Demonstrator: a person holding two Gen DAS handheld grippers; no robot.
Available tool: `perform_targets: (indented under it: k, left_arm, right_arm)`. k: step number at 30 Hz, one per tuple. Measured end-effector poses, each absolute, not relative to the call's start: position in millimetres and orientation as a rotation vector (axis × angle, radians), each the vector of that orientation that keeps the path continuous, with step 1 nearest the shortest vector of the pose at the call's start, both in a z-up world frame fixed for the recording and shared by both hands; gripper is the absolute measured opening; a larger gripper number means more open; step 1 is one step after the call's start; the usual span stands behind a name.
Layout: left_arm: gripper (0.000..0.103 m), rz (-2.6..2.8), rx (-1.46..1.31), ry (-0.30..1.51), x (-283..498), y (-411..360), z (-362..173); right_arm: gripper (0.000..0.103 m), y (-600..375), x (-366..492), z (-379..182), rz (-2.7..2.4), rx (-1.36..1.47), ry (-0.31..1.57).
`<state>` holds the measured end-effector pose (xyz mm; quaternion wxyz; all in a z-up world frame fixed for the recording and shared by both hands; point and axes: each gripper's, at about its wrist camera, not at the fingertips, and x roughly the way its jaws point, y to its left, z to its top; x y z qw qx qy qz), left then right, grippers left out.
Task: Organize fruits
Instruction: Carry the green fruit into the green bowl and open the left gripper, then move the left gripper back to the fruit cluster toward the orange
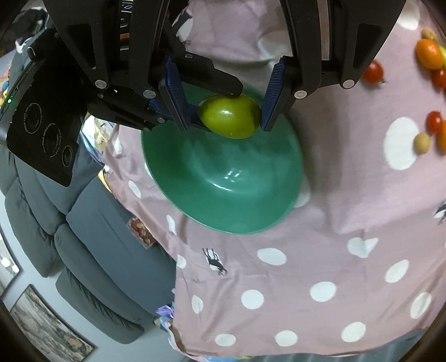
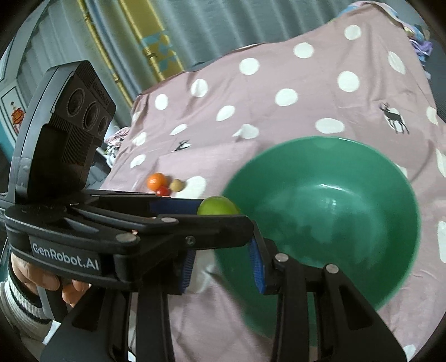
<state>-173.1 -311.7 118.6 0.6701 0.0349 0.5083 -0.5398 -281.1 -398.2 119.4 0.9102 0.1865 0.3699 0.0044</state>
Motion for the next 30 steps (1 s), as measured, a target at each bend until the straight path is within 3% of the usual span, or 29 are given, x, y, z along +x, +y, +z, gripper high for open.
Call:
perform_targets:
  k: [15, 20, 30]
  left_arm:
    - [0.053, -1.2, 0.103, 1.184, -173, -336, 104]
    - [0.058, -1.148, 0.082, 1.153, -166, -312, 113]
    - [0.059, -0.949, 0.077, 1.071, -155, -232, 126]
  right_arm:
    - [0.039, -424, -286, 104, -0.101, 0.391, 0.803]
    - [0.049, -423, -300, 112, -0.124, 0.385, 0.787]
    - [0.055, -406, -317, 125, -0.108, 0.387, 0.758]
